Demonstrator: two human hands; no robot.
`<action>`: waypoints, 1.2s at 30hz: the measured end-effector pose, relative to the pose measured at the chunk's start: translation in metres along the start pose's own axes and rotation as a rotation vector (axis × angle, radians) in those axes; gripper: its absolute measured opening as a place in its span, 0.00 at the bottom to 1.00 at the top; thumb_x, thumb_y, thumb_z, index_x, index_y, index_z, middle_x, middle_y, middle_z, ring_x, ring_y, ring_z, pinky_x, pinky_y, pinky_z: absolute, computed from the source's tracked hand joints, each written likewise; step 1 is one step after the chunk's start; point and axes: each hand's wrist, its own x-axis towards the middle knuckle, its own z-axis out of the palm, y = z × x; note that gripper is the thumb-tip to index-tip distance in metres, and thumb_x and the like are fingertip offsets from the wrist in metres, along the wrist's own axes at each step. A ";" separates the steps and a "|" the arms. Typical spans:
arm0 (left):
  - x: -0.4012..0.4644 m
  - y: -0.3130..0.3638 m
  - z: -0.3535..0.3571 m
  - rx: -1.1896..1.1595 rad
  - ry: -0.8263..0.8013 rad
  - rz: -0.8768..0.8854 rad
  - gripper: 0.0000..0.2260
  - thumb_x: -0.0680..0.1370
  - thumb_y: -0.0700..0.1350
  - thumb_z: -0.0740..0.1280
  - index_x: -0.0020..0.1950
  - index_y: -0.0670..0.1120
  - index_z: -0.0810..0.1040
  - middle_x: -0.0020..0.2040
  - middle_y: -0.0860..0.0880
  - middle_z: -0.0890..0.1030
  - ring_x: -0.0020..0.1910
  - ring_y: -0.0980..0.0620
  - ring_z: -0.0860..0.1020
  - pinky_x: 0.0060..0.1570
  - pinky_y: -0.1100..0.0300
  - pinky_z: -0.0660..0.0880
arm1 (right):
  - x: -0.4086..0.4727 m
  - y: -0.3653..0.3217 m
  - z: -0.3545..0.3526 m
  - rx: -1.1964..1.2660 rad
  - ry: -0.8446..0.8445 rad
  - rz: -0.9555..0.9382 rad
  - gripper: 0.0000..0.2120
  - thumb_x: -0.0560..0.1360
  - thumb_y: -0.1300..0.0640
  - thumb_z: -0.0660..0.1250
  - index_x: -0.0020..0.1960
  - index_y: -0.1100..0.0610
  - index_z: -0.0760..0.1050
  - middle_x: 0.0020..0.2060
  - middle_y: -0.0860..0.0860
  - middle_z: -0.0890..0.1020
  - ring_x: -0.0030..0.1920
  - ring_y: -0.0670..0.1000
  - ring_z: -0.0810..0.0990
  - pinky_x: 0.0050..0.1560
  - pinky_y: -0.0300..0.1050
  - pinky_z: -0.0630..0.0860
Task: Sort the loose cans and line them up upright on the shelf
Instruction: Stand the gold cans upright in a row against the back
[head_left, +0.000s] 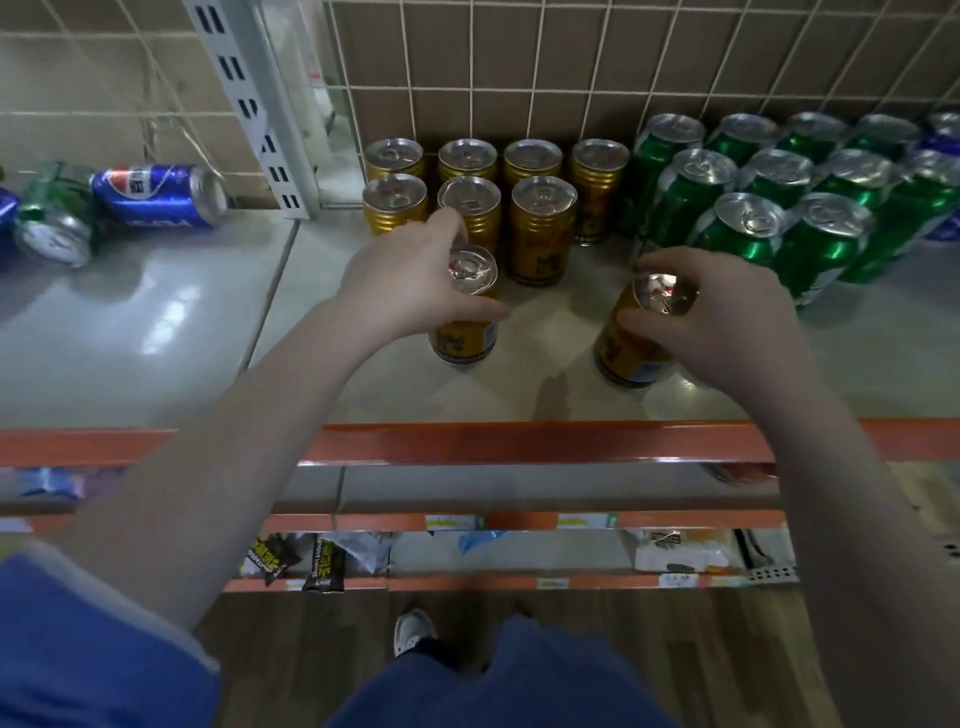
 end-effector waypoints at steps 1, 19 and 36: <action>0.004 -0.004 -0.007 -0.033 -0.078 0.062 0.33 0.66 0.62 0.73 0.66 0.51 0.68 0.62 0.50 0.73 0.55 0.51 0.71 0.48 0.59 0.69 | 0.000 0.000 0.000 -0.005 0.000 0.001 0.23 0.68 0.45 0.70 0.62 0.50 0.75 0.55 0.54 0.80 0.54 0.57 0.77 0.52 0.52 0.74; 0.041 -0.006 -0.050 0.098 -0.434 0.560 0.22 0.70 0.49 0.74 0.63 0.58 0.76 0.58 0.59 0.77 0.54 0.60 0.74 0.48 0.65 0.74 | 0.003 -0.006 -0.005 -0.071 -0.052 0.031 0.24 0.69 0.47 0.71 0.64 0.49 0.74 0.55 0.54 0.80 0.54 0.58 0.77 0.50 0.50 0.74; 0.102 0.089 -0.088 -0.056 -0.301 0.654 0.21 0.72 0.50 0.72 0.64 0.54 0.75 0.54 0.59 0.75 0.50 0.65 0.75 0.47 0.69 0.73 | -0.014 0.003 -0.015 -0.084 -0.040 0.082 0.20 0.70 0.48 0.69 0.61 0.48 0.75 0.53 0.57 0.79 0.53 0.60 0.77 0.48 0.51 0.75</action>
